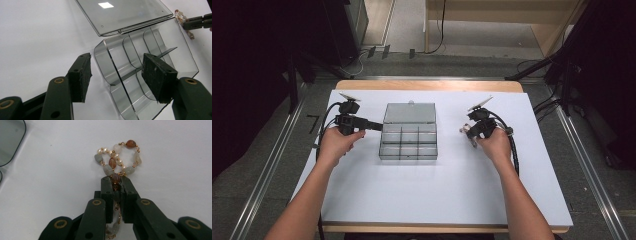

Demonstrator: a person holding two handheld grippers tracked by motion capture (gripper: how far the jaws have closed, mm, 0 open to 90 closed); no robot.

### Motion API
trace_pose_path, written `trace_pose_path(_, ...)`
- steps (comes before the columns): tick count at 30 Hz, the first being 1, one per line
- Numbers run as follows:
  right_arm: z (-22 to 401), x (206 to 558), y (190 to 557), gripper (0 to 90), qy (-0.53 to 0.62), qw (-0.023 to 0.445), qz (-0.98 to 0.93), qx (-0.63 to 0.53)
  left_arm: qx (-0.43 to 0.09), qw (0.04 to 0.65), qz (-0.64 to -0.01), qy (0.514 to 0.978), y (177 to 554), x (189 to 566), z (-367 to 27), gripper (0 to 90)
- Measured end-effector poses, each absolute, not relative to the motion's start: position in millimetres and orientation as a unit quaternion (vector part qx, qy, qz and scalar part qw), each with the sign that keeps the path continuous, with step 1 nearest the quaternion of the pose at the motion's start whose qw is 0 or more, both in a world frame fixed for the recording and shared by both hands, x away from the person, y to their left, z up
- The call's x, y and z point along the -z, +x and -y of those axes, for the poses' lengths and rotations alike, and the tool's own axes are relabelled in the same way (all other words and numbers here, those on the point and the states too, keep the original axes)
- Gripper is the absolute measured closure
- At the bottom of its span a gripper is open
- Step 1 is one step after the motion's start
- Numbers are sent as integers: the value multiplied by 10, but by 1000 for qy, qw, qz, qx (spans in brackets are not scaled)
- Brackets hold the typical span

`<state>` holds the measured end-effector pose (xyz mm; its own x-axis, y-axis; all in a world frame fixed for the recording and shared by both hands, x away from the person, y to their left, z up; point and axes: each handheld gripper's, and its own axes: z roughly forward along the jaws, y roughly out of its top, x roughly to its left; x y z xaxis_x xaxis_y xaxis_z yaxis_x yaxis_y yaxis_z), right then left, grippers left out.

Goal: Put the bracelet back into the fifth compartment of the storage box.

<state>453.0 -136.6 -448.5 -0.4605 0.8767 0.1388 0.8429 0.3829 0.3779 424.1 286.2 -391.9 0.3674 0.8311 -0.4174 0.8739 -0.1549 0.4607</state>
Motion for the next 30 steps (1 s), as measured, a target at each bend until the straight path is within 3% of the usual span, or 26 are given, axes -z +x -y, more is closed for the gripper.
trace_pose_path(14, 1408, 4372, 4504, 847, 511, 46, -823, -245, 33, 329, -563, 757, 4241, 3919, -2864, 417)
trace_pose_path(30, 1456, 4151, 4441, 848, 494, 81, -815, -294, 33, 331, -563, 756, 4241, 3913, -2875, 417)
